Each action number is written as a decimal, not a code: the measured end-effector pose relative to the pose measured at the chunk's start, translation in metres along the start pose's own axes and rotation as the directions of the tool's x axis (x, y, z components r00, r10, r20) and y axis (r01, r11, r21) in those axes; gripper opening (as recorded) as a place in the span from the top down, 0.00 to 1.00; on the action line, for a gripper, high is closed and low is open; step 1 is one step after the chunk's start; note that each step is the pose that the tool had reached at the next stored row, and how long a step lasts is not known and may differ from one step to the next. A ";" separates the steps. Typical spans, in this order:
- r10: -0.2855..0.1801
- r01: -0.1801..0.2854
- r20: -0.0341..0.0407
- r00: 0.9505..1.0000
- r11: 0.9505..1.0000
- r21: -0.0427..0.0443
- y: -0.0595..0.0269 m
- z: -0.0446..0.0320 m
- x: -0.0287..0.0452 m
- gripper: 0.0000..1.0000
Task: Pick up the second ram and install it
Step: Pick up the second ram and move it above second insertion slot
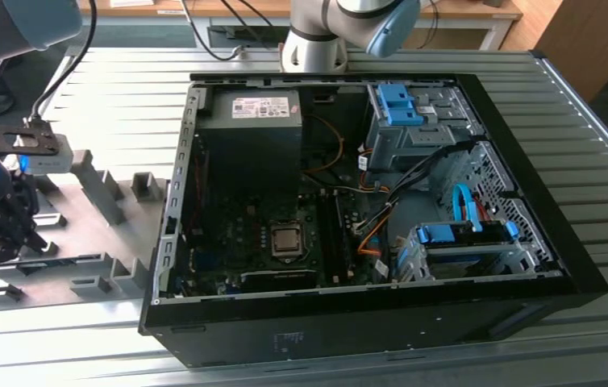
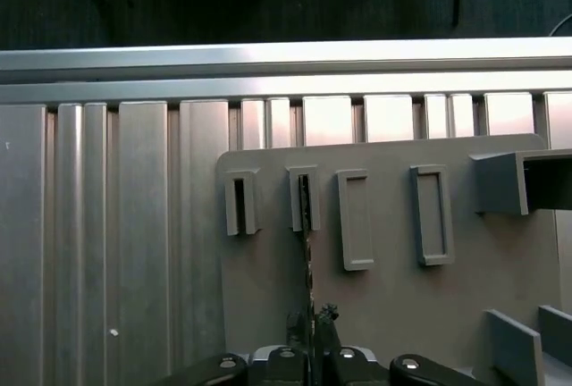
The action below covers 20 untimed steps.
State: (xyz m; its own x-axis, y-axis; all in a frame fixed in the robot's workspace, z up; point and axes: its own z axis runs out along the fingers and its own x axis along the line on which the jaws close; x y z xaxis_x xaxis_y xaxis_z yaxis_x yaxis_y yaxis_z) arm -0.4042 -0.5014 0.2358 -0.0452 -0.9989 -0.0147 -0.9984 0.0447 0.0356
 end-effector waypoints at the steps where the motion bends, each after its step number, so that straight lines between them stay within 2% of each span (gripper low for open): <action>1: 0.000 0.000 0.000 1.000 1.000 0.000 0.0000 0.0000 0.0000 0.83; 3: 0.000 0.000 0.000 1.000 1.000 0.000 0.0000 0.0000 0.0000 0.71; 5: 0.000 0.000 0.000 1.000 1.000 0.000 0.0000 0.0000 0.0000 0.71; 6: 0.000 0.000 0.000 1.000 1.000 0.000 0.0000 0.0000 0.0000 0.65; 7: 0.000 0.000 0.002 1.000 1.000 0.000 0.0003 0.0003 0.0001 0.65; 11: -0.018 0.018 0.021 1.000 1.000 -0.001 0.0023 0.0037 0.0005 0.65; 13: -0.023 0.023 0.026 0.999 1.000 -0.001 0.0025 0.0074 0.0009 0.65; 17: -0.036 0.036 0.028 0.999 0.999 -0.002 0.0032 0.0143 0.0021 0.65; 20: -0.046 0.046 0.036 0.998 0.999 -0.002 0.0032 0.0194 0.0031 0.65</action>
State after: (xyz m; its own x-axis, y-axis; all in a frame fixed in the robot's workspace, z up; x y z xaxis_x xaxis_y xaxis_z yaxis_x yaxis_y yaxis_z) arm -0.4082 -0.5040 0.2165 -0.0002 -0.9986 -0.0527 -0.9993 -0.0017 0.0366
